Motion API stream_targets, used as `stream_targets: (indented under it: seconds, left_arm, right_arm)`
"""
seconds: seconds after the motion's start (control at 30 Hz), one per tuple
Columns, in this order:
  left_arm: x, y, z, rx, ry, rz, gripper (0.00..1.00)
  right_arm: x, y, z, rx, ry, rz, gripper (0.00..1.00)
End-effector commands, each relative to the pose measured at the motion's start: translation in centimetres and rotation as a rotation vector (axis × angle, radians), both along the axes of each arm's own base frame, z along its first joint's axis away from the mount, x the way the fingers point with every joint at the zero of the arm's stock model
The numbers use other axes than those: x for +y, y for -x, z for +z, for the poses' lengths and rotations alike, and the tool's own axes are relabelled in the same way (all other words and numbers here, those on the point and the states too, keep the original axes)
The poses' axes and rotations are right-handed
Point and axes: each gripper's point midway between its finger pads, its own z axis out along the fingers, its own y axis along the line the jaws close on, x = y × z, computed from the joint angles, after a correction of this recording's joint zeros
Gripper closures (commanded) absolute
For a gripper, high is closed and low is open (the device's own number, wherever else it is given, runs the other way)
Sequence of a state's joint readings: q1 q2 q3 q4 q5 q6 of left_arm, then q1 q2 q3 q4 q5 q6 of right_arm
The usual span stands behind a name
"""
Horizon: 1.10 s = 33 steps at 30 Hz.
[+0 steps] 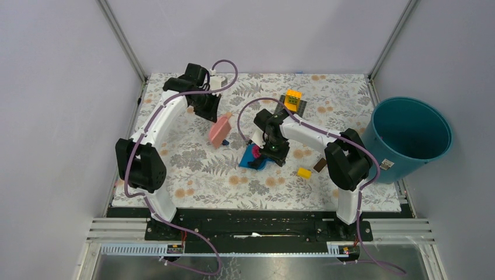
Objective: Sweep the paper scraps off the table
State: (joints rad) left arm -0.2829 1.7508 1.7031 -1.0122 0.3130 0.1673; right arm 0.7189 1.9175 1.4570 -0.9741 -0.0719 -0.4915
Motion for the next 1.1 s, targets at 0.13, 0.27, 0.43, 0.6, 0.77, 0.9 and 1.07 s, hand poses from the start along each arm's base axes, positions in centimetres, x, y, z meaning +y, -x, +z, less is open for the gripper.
stream_targets:
  seconds: [0.13, 0.27, 0.43, 0.6, 0.77, 0.9, 1.07]
  left_arm:
    - [1.0, -0.9, -1.5, -0.03, -0.096, 0.039, 1.0]
    - [0.5, -1.3, 0.7, -0.072, -0.068, 0.015, 1.0]
    - [-4.8, 3.2, 4.2, 0.032, 0.251, -0.184, 1.0]
    - [-7.5, 6.1, 6.4, 0.152, 0.472, -0.246, 1.0]
    - [-5.7, 3.8, 5.0, 0.078, 0.334, -0.16, 1.0]
    - [-1.0, -0.4, 3.7, -0.093, 0.037, -0.018, 1.0]
    - [3.9, -3.6, 2.5, -0.207, -0.241, 0.081, 1.0]
  right_arm:
    - [0.1, -0.4, 0.2, -0.002, 0.002, -0.02, 1.0]
    - [-0.3, -0.1, 0.2, -0.002, 0.01, -0.017, 1.0]
    - [-0.6, 0.2, -0.1, 0.007, 0.019, -0.016, 1.0]
    - [-0.4, -0.1, 0.1, -0.002, 0.014, -0.015, 1.0]
    - [-0.6, 0.0, 0.2, -0.005, 0.019, -0.016, 1.0]
    - [-1.0, 0.2, 0.3, -0.01, 0.025, -0.013, 1.0]
    - [-1.2, 0.4, 0.2, -0.007, 0.03, -0.009, 1.0]
